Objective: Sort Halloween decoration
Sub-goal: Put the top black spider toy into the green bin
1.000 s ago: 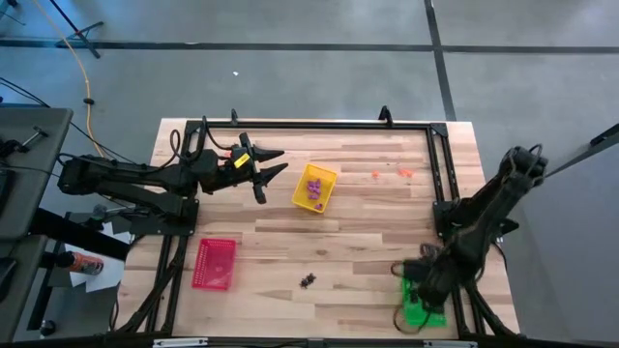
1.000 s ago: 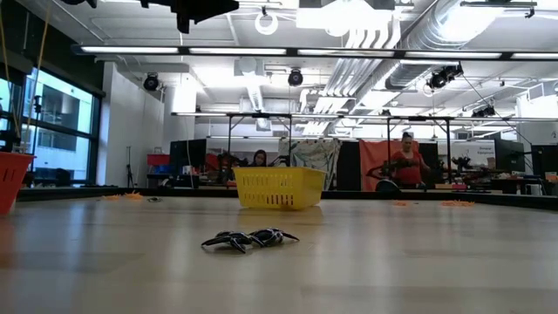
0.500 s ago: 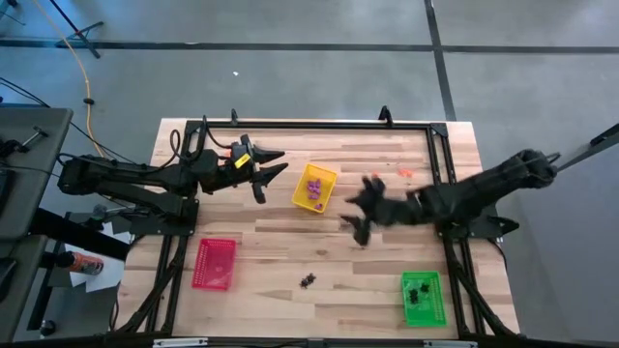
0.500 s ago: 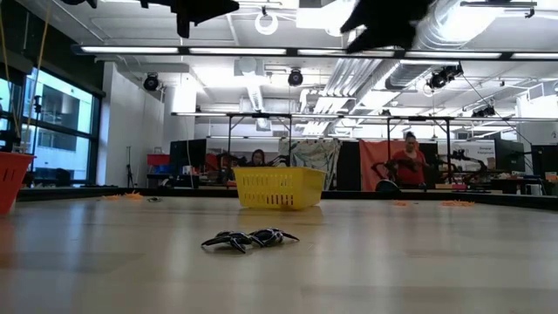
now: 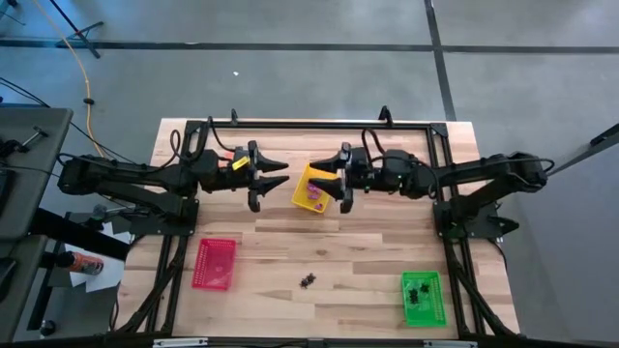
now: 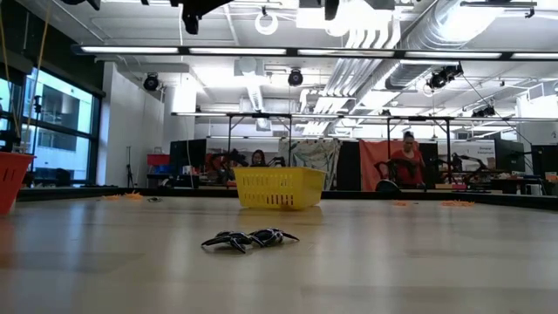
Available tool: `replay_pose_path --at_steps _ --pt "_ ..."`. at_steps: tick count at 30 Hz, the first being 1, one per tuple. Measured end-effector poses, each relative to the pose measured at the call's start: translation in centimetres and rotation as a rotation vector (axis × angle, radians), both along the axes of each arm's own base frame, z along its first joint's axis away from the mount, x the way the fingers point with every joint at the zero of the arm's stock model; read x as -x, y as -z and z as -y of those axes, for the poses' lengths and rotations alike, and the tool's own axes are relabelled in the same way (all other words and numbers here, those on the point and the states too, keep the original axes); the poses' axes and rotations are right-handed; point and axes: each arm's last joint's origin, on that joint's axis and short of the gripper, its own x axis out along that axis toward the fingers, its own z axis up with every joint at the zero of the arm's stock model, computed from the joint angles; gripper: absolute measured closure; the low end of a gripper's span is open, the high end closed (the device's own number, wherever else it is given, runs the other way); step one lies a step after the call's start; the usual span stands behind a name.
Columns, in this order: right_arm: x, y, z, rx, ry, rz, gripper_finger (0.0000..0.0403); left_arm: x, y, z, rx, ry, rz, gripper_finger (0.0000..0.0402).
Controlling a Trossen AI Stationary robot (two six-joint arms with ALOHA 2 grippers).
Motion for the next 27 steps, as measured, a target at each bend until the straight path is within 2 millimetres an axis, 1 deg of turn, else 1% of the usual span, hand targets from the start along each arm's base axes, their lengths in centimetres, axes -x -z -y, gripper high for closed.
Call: replay_pose_path --at_steps 4,9,12,18,27 --pt "-0.09 0.28 -0.02 0.102 0.018 -0.027 0.0183 -0.01 0.05 0.03 0.007 0.009 -0.004 0.0250" --pt "-0.09 0.32 0.03 0.163 0.035 -0.034 0.0183 0.00 0.05 0.01 -0.001 0.005 -0.005 0.0250" --pt "-0.09 0.32 0.08 0.162 0.052 -0.036 0.0183 0.00 0.05 0.01 -0.001 0.005 -0.005 0.0250" --pt "-0.08 0.32 0.14 0.105 0.070 -0.034 0.0183 0.00 0.04 0.00 -0.001 0.003 -0.005 0.0250" --pt "-0.07 0.31 -0.34 0.147 0.060 -0.035 0.0183 0.00 0.04 0.00 -0.001 0.002 -0.004 0.0250"
